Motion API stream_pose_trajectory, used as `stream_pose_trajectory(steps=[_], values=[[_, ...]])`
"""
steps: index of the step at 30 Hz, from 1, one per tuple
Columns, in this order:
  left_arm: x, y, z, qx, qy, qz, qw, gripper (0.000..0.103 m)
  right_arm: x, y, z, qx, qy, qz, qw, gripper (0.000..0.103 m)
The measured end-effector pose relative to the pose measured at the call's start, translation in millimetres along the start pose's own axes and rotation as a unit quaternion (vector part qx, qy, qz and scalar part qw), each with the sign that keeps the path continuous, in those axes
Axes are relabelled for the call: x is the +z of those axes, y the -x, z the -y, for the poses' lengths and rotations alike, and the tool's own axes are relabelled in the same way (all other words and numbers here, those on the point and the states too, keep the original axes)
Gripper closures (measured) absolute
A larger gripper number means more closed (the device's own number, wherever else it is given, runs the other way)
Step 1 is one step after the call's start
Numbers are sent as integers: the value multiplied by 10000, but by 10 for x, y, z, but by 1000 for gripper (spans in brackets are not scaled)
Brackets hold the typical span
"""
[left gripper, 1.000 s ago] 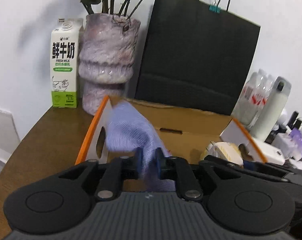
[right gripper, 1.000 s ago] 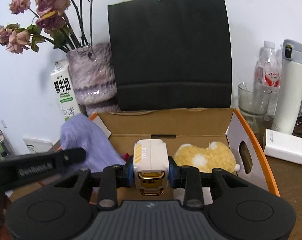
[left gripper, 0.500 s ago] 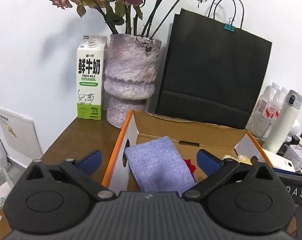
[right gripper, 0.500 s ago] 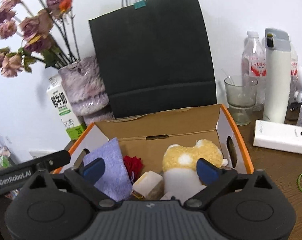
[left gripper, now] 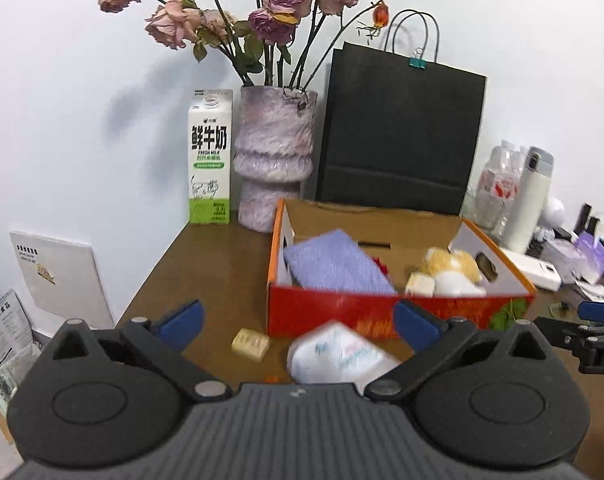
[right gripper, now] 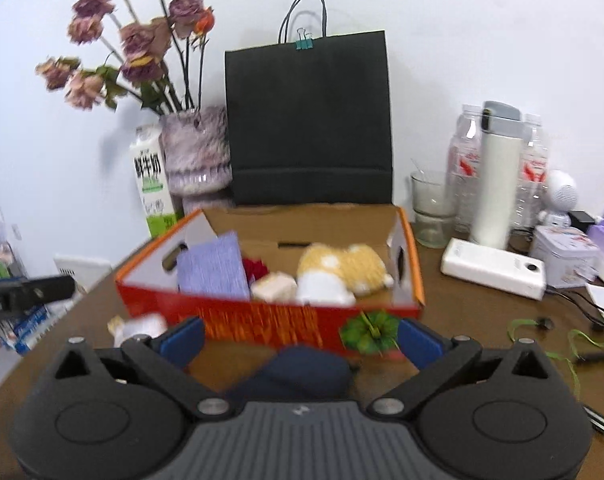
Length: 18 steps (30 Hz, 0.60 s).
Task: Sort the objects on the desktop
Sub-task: 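Withdraw both tools toward the snack packet and the tissue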
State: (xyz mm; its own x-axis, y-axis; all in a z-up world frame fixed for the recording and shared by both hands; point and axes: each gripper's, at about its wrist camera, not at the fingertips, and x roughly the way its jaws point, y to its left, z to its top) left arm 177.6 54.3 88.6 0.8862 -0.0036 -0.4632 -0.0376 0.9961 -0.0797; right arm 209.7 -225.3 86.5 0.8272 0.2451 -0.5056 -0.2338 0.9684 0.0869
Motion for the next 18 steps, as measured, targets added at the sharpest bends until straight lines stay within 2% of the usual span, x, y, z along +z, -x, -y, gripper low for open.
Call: stream_pose_trajectory(steps=[7, 10, 13, 18], values=[[-431, 119, -100, 134, -78, -368, 9992, 0, -521, 203, 57, -257, 202, -400, 9987, 0], [-647, 55, -183, 345, 242, -553, 9976, 0, -711, 152, 55, -296, 353, -542, 9975, 0], [-793, -13, -227, 307, 380, -788, 9957, 0, -831, 60, 63, -302, 355, -764, 9960, 5], [-824, 38, -157, 110, 151, -636, 9978, 0, -892, 25, 36, -354, 435, -708, 9959, 7]])
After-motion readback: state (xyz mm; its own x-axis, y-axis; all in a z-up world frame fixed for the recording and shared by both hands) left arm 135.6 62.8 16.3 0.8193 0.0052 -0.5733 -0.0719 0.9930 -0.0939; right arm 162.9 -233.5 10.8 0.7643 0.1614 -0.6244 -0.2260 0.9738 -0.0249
